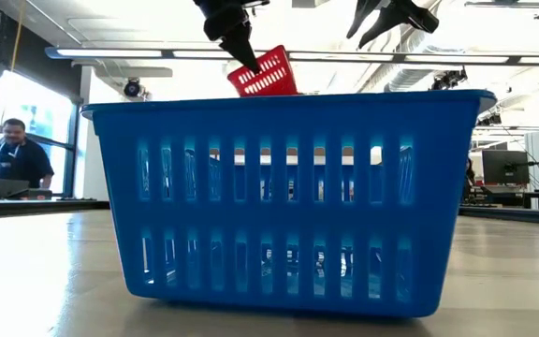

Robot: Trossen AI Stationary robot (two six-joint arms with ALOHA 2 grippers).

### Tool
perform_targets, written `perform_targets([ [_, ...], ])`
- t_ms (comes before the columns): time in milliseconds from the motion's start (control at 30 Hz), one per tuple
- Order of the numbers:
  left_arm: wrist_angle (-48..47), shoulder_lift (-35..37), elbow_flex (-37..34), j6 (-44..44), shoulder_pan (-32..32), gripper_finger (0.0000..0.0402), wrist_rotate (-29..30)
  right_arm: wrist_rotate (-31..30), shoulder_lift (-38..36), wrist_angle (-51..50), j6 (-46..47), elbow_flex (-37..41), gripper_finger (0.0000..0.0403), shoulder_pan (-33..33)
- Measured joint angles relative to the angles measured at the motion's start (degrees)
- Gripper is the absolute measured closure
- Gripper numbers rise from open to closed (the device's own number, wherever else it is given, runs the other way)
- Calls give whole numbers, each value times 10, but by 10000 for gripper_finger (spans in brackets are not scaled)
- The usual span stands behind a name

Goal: Stack baskets on shelf by color
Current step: Stack the red basket into the red baskets on the shelf

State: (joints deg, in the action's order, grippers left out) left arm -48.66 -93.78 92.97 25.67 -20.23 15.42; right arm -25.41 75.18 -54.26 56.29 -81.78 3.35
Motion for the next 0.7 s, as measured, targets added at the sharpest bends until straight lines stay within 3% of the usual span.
perform_targets([
  [500, 21, 0, 2, -2, 0, 285, 2, 9, 0, 0, 0, 0, 308, 0],
  [700, -36, 0, 57, -16, -4, 284, 6, 20, 0, 0, -9, 0, 308, 0],
])
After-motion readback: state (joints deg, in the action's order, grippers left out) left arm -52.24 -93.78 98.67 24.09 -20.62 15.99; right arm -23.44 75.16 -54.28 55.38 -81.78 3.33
